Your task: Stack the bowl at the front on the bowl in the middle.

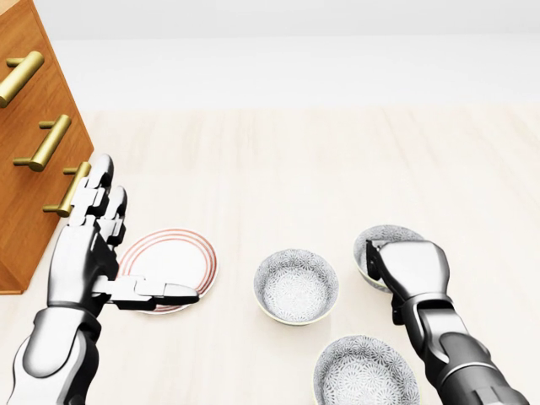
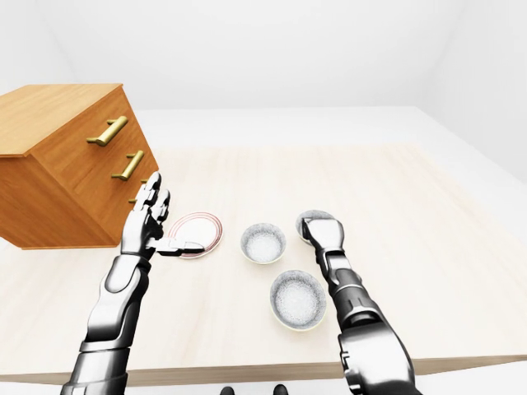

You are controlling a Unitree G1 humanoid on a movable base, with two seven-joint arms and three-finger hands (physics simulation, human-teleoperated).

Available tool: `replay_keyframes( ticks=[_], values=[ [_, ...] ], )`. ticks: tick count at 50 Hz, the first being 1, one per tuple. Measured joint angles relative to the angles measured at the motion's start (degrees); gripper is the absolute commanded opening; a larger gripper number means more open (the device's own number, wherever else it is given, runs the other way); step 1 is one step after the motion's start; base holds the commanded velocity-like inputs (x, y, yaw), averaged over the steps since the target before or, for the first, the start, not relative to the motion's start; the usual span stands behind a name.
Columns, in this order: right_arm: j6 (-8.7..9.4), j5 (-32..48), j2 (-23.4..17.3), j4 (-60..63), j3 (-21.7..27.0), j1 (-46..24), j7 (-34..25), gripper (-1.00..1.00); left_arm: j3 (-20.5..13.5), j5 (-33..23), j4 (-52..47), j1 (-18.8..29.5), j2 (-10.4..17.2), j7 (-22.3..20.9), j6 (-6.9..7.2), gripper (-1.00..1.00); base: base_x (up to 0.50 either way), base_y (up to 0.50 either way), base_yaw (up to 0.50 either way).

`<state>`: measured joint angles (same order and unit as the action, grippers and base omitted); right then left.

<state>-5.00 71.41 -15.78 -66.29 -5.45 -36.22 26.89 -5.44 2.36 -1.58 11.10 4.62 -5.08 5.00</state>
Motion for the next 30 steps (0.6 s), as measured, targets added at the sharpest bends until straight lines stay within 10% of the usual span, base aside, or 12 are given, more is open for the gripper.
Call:
replay_keyframes(
  ticks=[30],
  values=[
    [0.00, -5.17, -1.29, 22.39, 3.34, 6.27, -12.80, -1.00, -0.52, 0.25, -0.95, -0.41, 0.33, -0.02, 0.00, 1.00, 0.00, 0.00, 0.00]
  ],
)
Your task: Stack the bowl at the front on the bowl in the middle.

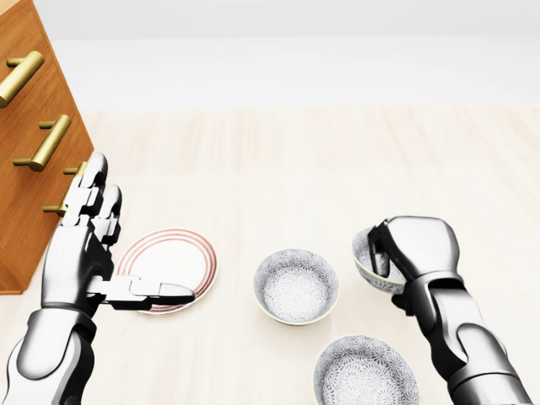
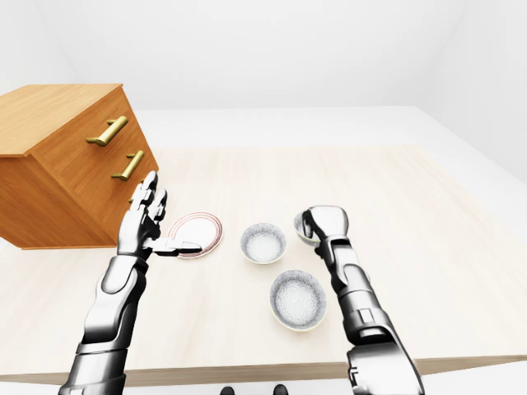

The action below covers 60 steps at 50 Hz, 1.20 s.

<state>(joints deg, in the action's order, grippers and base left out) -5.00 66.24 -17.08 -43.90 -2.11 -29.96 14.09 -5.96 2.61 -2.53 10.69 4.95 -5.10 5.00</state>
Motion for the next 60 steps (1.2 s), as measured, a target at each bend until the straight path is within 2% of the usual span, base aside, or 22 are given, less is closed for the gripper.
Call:
replay_keyframes(
  ticks=[15, 35, 60],
  values=[
    [0.00, -7.59, 0.98, 20.83, 3.79, 7.06, -12.61, -1.00, -0.26, 0.07, -0.72, 0.13, 0.20, -0.01, 0.00, 1.00, 0.00, 0.00, 0.00],
    [0.01, -12.88, 2.97, 42.40, 5.97, 12.95, -24.90, -1.00, -0.29, 0.02, -1.12, 0.07, 0.19, 0.05, 0.00, 1.00, 0.00, 0.00, 0.00],
    [0.01, -8.12, 7.86, 53.66, 1.39, 17.01, -29.54, -1.00, -0.38, 0.12, -0.94, -0.26, 0.17, -0.02, 0.00, 1.00, 0.00, 0.00, 0.00]
  ],
)
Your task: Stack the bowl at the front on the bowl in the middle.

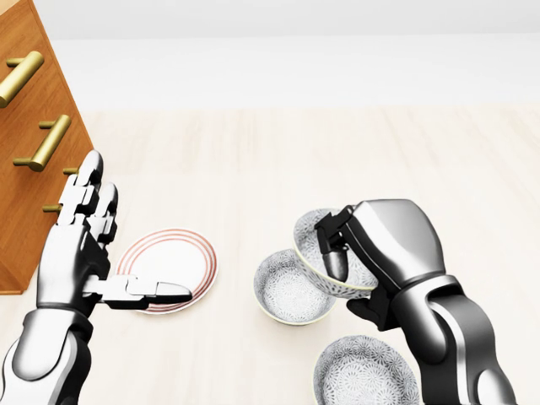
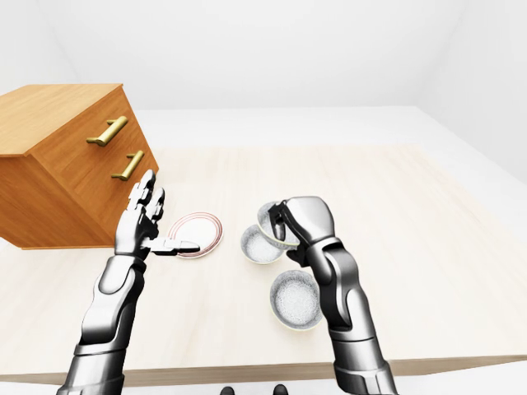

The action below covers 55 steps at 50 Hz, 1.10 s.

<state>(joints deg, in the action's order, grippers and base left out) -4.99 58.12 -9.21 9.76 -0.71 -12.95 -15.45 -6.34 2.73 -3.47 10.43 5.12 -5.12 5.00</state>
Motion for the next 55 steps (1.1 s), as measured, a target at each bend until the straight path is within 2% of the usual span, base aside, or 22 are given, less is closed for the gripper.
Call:
replay_keyframes(
  ticks=[17, 35, 55],
  values=[
    [0.00, 4.21, 2.23, 0.00, -3.07, -0.50, 0.16, -1.00, -0.29, 0.37, 0.03, 0.13, 0.20, -0.06, 0.00, 1.00, 0.00, 0.00, 0.00],
    [0.00, 9.30, 5.26, -5.56, -6.92, -4.38, 2.67, -1.00, -0.45, 0.80, 1.09, -0.29, 0.17, -0.18, 0.00, 1.00, 0.00, 0.00, 0.00],
    [0.00, 15.37, 5.87, -14.20, -8.66, -7.10, 8.98, -1.00, -0.40, 1.15, 2.31, -0.67, 0.08, -0.26, 0.00, 1.00, 0.00, 0.00, 0.00]
  ],
)
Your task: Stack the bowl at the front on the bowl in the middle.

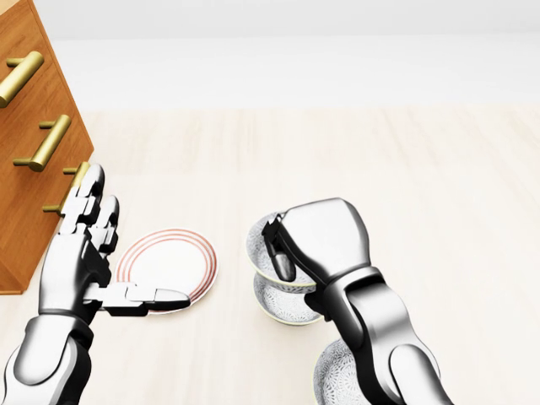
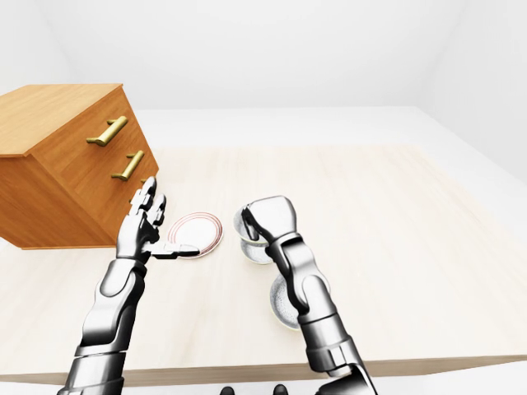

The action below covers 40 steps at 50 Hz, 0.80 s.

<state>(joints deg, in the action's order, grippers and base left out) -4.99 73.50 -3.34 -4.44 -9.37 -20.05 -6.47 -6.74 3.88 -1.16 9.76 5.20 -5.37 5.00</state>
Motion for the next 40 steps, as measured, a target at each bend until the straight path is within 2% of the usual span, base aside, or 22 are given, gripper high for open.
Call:
replay_keyframes(
  ticks=[17, 25, 26, 27, 28, 29, 30, 40],
  values=[
    [-0.01, 4.24, -0.35, -6.37, -0.64, -0.80, 5.01, -0.95, -0.13, 0.20, 0.13, -0.10, 0.06, 0.03, 0.00, 1.00, 0.00, 0.00, 0.00],
    [-0.01, 5.58, -0.13, -7.26, -1.06, -0.31, 6.21, -0.67, -0.25, 0.29, 0.21, -0.17, 0.14, 0.02, 0.00, 1.00, 0.00, 0.00, 0.00],
    [-0.01, 5.72, -0.09, -7.34, -1.11, -0.26, 6.29, -0.56, -0.26, 0.29, 0.22, -0.17, 0.14, 0.02, 0.00, 1.00, 0.00, 0.00, 0.00],
    [-0.01, 5.86, -0.07, -7.37, -1.14, -0.20, 6.36, -0.23, -0.27, 0.30, 0.23, -0.18, 0.15, 0.02, 0.00, 1.00, 0.00, 0.00, 0.00],
    [-0.01, 6.00, -0.05, -7.40, -1.16, -0.16, 6.48, -0.13, -0.28, 0.30, 0.23, -0.19, 0.16, 0.02, 0.00, 1.00, 0.00, 0.00, 0.00],
    [-0.01, 6.14, -0.03, -7.42, -1.19, -0.13, 6.57, 0.21, -0.29, 0.31, 0.23, -0.20, 0.16, 0.03, 0.00, 1.00, 0.00, 0.00, 0.00],
    [-0.01, 6.27, -0.01, -7.46, -1.22, -0.08, 6.64, 1.00, -0.30, 0.31, 0.23, -0.21, 0.17, 0.03, 0.00, 1.00, 0.00, 0.00, 0.00],
    [-0.01, 6.75, 0.06, -6.97, -1.25, 0.27, 6.73, 1.00, -0.35, 0.32, 0.27, -0.24, 0.20, 0.05, 0.00, 1.00, 0.00, 0.00, 0.00]
  ],
)
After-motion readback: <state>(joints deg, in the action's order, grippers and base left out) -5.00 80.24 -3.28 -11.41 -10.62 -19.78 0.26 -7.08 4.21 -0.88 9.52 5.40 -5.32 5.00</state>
